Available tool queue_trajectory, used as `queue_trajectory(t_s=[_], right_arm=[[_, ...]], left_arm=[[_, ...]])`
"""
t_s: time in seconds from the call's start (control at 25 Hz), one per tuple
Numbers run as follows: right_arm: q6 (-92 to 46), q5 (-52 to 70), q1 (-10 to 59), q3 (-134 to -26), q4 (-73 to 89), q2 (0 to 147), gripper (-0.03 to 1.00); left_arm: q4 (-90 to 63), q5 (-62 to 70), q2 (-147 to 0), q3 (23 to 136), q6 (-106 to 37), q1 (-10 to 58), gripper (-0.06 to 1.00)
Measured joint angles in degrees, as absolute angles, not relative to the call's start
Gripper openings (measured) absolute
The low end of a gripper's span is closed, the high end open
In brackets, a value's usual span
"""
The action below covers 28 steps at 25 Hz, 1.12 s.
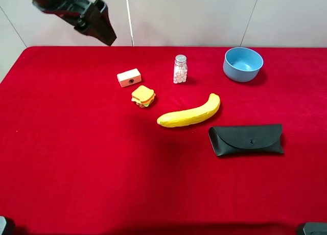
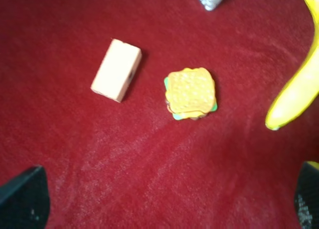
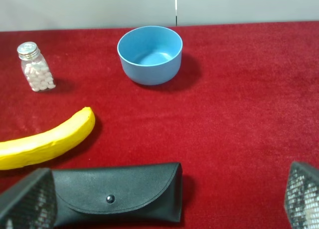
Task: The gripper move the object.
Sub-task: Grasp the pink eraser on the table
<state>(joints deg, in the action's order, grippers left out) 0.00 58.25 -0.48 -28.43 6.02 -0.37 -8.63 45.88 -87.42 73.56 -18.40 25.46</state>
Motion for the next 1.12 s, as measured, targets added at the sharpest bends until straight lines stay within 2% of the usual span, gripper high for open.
queue_trajectory(t_s=[0.72, 1.12], right_arm=[[0.00, 58.25, -0.48, -28.43, 6.02, -0.37, 0.69], [0.00, 58.25, -0.48, -28.43, 6.02, -0.37, 0.69]], left_arm=[[0.00, 66.49, -112.11, 102.78, -19.72, 27.20, 0.98], [1.64, 66.62, -123.19, 108.39, -22.03, 27.20, 0.98]])
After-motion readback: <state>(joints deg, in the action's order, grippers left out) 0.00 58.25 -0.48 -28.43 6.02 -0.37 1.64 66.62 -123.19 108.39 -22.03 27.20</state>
